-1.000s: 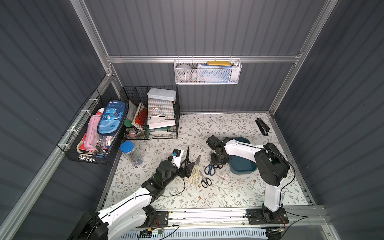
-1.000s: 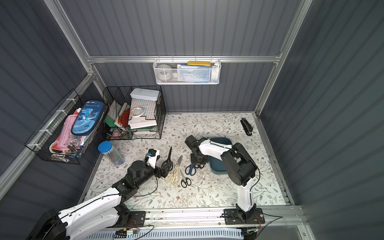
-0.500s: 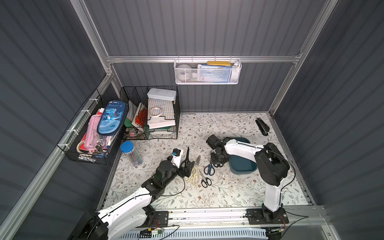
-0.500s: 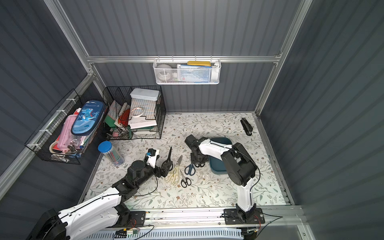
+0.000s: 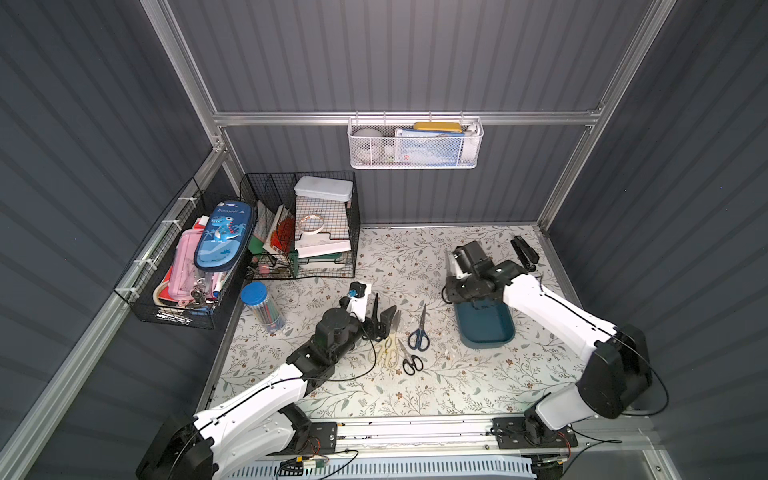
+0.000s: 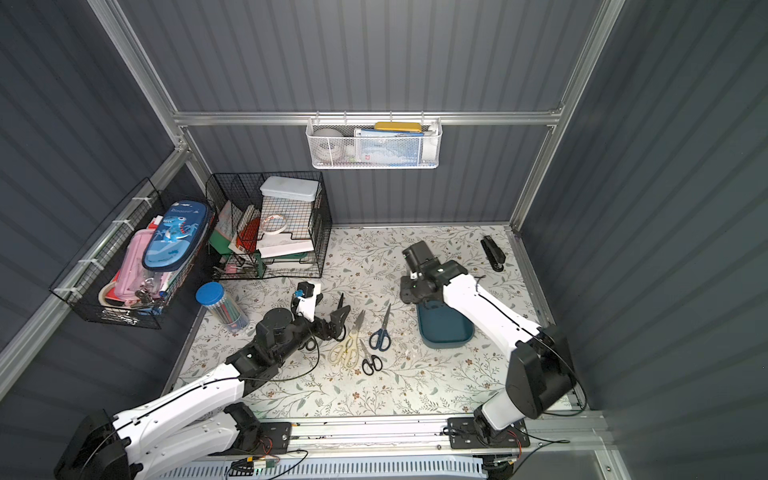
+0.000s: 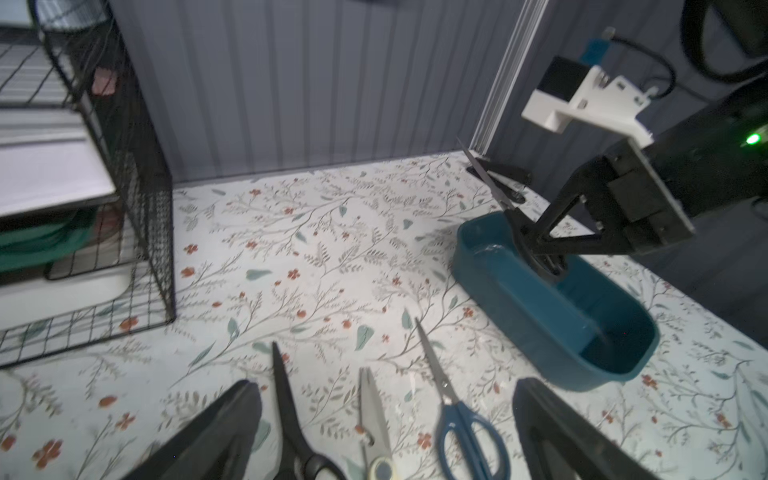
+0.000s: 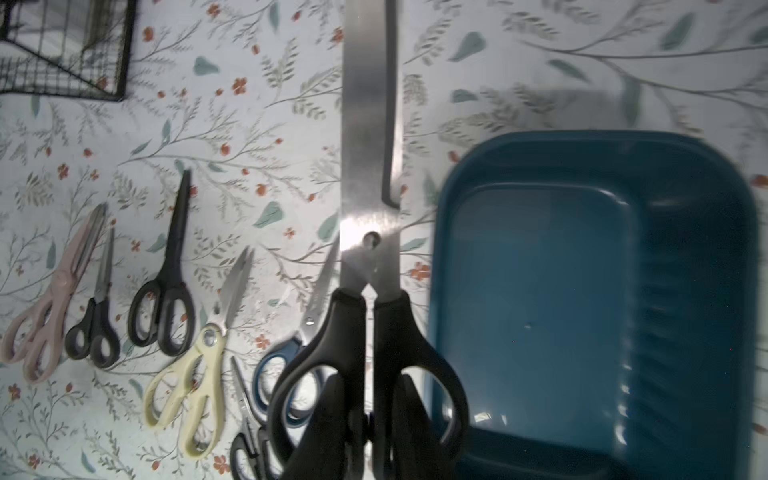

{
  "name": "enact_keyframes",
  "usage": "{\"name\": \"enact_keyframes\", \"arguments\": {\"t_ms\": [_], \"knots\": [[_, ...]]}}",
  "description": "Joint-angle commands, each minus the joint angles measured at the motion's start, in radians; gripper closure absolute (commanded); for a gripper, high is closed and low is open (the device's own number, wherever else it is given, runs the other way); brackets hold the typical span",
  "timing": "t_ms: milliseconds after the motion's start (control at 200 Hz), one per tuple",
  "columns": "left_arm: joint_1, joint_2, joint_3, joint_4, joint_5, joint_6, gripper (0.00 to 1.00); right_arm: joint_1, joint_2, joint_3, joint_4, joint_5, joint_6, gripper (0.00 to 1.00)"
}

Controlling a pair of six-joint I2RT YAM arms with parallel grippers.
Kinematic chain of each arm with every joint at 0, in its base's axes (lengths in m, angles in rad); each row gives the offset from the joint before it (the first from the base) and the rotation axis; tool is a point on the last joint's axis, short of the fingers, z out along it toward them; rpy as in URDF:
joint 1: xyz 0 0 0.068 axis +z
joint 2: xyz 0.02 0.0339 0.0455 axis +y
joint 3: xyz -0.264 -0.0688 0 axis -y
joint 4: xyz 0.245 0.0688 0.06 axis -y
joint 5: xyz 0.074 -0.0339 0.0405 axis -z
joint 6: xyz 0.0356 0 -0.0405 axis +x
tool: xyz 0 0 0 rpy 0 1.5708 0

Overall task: Put the scissors into the storage box
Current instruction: Pick up the scissors from the center of the board, then place the scissors in the storage box.

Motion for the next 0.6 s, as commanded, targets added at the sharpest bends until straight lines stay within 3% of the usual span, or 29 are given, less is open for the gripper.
{"name": "enact_keyframes", "arguments": {"t_ms": [0,235,410,595], "knots": [[-0.037,0.056,0.078,0.026,0.017,0.044,0.01,-0.1,-0.055,-0.118,-0.039,-0.038,-0.083,1.0],[-0.101,0.179,0.054,0.201,0.034,-0.023,0.01,-0.157,-0.064,-0.275,-0.021,-0.054,-0.183,1.0],[-0.113,0.228,0.026,0.249,0.03,-0.057,0.01,-0.152,0.04,-0.253,0.009,-0.096,-0.19,1.0],[-0.115,0.16,-0.03,0.217,-0.051,-0.055,0.01,-0.105,0.158,-0.198,0.032,-0.051,-0.199,1.0]]}}
